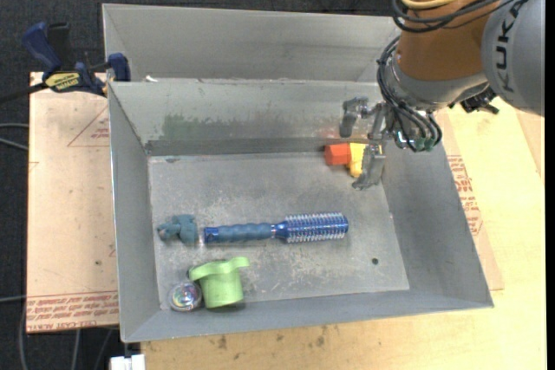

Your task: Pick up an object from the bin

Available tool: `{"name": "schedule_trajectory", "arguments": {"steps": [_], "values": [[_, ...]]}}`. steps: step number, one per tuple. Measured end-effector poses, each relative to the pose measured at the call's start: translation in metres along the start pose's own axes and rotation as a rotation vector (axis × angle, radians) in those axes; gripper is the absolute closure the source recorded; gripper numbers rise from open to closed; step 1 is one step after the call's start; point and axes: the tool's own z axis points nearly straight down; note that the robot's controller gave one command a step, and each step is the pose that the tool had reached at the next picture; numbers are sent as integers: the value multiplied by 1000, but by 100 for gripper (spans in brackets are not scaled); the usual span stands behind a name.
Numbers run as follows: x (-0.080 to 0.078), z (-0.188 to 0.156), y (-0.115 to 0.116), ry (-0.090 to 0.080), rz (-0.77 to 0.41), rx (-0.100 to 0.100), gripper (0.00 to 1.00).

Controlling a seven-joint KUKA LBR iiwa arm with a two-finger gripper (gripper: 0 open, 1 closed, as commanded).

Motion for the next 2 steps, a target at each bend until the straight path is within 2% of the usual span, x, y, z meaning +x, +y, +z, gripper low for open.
{"name": "schedule_trajectory", "arguments": {"steps": [1, 2], "values": [[61, 88, 42, 3, -136, -1, 0], [58, 158, 75, -1, -140, -2, 0]]}}
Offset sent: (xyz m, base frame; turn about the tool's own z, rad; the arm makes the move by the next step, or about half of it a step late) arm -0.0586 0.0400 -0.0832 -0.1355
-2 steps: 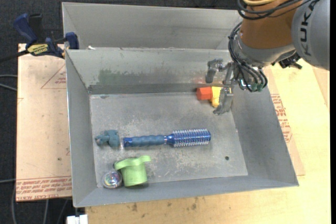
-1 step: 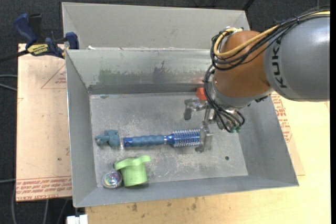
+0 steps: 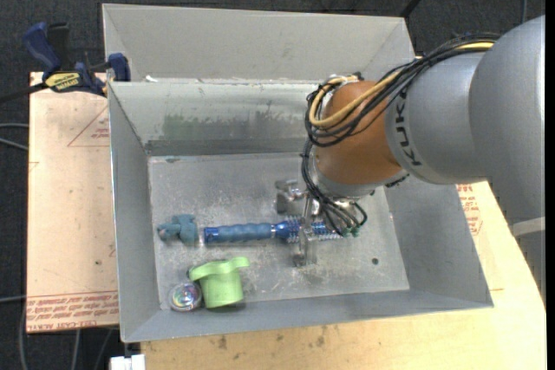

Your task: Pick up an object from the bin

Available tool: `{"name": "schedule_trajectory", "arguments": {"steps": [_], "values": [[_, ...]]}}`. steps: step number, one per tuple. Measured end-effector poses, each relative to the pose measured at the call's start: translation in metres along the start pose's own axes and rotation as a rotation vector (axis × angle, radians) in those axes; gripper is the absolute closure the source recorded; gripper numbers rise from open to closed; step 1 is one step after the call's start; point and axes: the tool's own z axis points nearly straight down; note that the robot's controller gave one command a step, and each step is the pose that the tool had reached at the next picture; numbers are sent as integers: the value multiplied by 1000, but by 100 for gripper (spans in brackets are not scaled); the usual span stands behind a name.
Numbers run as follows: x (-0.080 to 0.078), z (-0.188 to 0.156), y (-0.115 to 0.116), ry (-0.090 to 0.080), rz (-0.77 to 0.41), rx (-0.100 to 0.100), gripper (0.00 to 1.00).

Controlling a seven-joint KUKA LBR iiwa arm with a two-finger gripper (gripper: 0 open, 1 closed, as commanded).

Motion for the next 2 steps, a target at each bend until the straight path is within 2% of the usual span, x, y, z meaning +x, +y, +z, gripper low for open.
{"name": "schedule_trajectory", "arguments": {"steps": [1, 2], "values": [[-1, -3, -2, -5, 2, 2, 100], [-5, -152, 3, -15, -24, 4, 100]]}}
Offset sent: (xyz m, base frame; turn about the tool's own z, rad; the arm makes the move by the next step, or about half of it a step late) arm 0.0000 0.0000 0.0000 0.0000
